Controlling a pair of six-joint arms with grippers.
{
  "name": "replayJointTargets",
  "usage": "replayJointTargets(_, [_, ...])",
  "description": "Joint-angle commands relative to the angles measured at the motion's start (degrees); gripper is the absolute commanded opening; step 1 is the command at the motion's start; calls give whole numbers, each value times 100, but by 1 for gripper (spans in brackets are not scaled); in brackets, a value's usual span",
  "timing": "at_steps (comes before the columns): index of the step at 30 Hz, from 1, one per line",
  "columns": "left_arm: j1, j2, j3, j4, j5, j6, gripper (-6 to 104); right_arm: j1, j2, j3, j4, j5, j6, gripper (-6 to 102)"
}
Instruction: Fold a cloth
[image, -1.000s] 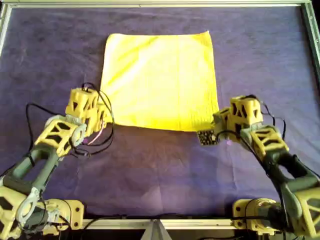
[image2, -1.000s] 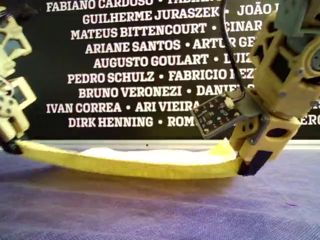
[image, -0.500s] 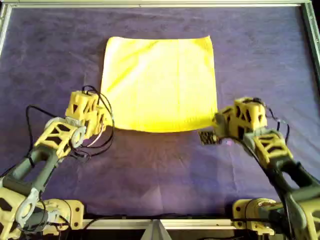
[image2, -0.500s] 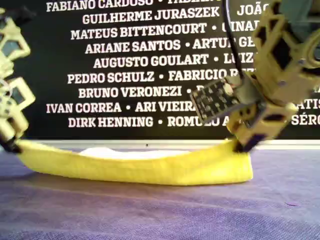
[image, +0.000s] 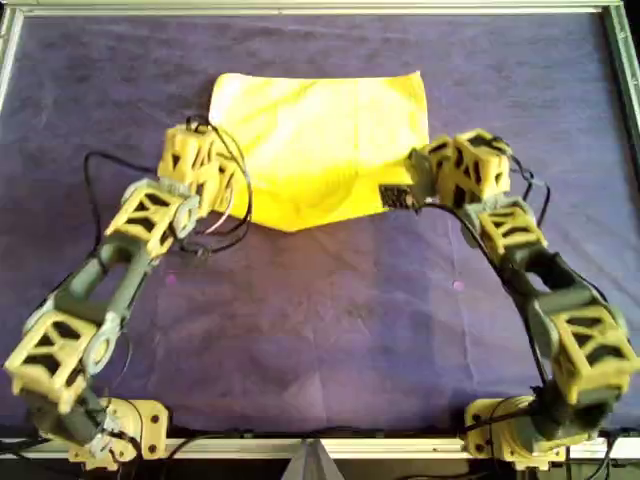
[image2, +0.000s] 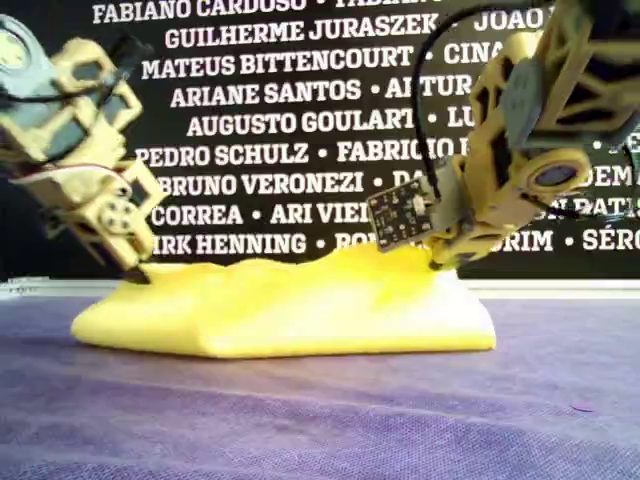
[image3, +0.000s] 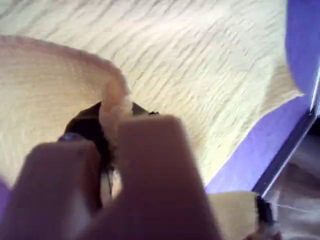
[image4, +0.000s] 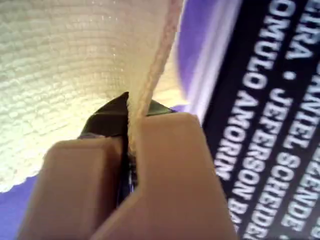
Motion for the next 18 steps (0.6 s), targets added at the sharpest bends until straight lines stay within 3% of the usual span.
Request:
replayJointTargets(1, [-18,-290,-1239,-158,-79,35,0,-149,-422,-1635,-360,9,-44,0])
replayJointTargets(9, [791,-1529,-3375,-158,-18,35,0,-352,-2479,-4474,-360,-53,-53,0])
replayJointTargets(18, [809,-2549,-4834,-158,18,35,0,-378,-4228,-6943,-360,-53,-53,0])
